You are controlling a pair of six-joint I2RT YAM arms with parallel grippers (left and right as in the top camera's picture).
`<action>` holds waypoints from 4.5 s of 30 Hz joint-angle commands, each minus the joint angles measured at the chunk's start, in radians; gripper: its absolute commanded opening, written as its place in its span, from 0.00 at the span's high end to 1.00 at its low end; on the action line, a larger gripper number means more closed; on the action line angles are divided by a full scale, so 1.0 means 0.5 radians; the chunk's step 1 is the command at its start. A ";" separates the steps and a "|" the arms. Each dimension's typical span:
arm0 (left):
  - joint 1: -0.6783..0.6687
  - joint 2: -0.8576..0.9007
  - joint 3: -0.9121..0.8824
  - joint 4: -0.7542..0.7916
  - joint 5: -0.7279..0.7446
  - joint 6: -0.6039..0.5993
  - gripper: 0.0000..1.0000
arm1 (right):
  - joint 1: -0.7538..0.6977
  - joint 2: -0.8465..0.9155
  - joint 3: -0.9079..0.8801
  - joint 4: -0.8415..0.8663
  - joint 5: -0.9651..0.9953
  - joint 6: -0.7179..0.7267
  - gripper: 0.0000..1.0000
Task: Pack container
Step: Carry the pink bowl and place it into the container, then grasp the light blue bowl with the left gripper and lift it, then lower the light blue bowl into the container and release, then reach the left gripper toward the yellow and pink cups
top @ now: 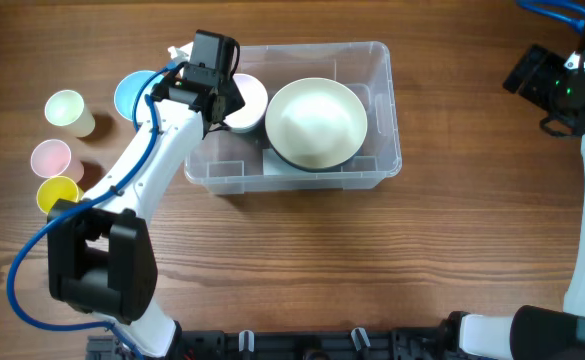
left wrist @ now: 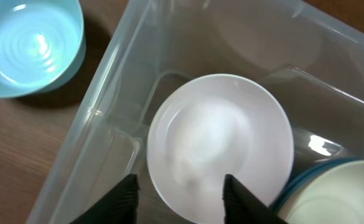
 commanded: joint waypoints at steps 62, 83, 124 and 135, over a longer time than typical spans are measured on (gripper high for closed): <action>0.792 0.496 0.108 -0.123 0.459 -1.092 0.96 | -0.002 0.007 -0.003 0.005 -0.011 0.015 0.00; 0.634 -0.769 0.204 -0.132 0.402 -0.645 0.96 | -0.002 0.007 -0.003 0.005 -0.011 0.015 0.00; 0.367 -0.565 0.203 -1.070 -0.126 -0.189 0.11 | -0.002 0.007 -0.003 0.005 -0.011 0.015 0.00; 0.839 -0.737 0.160 -1.602 -0.369 -0.064 0.00 | -0.002 0.007 -0.003 0.005 -0.011 0.014 0.00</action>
